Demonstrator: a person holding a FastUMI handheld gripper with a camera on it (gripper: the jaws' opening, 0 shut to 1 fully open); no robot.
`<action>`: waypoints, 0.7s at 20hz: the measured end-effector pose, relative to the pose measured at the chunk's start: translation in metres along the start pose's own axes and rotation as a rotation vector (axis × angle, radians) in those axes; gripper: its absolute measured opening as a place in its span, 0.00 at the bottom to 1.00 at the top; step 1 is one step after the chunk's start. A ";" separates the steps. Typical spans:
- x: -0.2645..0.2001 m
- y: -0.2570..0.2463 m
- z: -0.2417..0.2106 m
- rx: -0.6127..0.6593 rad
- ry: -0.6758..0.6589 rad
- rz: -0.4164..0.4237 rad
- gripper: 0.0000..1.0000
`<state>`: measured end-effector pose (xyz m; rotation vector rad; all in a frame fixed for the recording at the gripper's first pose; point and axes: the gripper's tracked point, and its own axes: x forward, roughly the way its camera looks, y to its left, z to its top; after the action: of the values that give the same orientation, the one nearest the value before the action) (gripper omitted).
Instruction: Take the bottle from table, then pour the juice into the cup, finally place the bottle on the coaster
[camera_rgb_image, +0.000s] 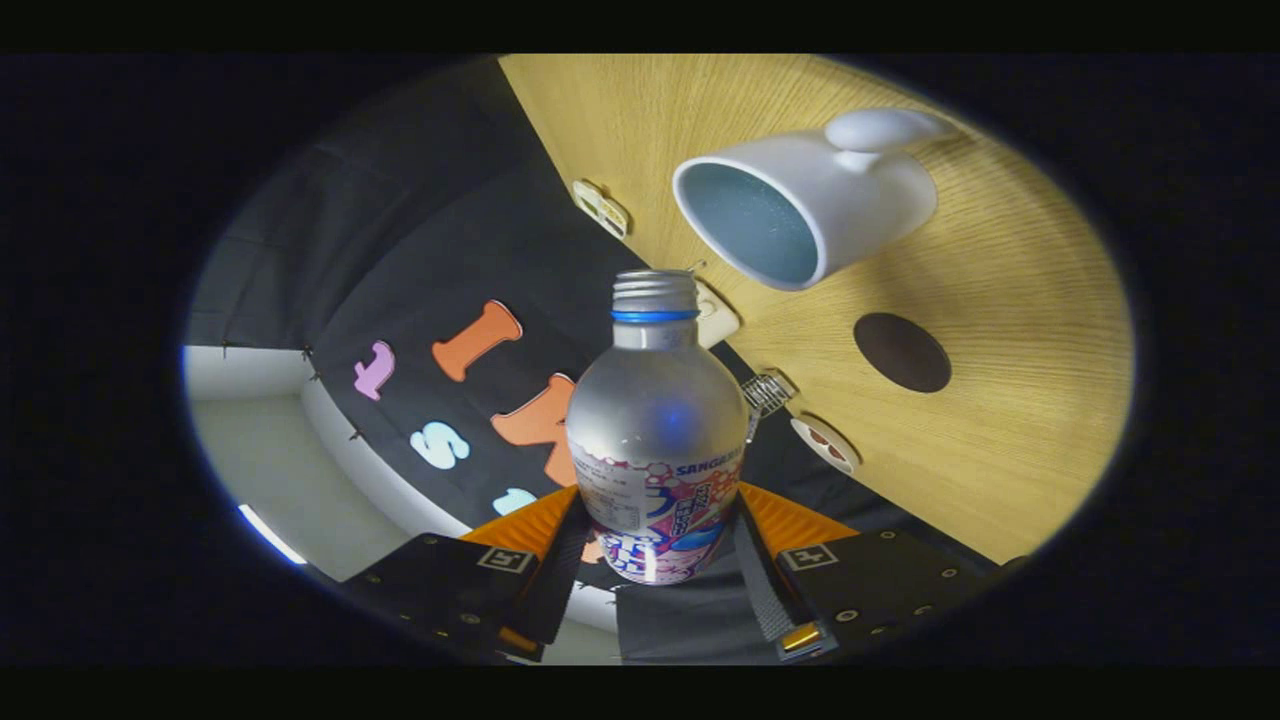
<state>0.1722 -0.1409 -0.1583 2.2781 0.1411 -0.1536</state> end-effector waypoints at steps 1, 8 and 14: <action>-0.002 0.002 0.002 0.004 -0.004 0.011 0.74; -0.001 -0.015 0.004 -0.147 -0.019 -0.044 0.74; -0.007 -0.036 0.014 -0.414 -0.031 -0.088 0.74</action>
<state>0.1588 -0.1285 -0.1930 1.8577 0.2350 -0.1867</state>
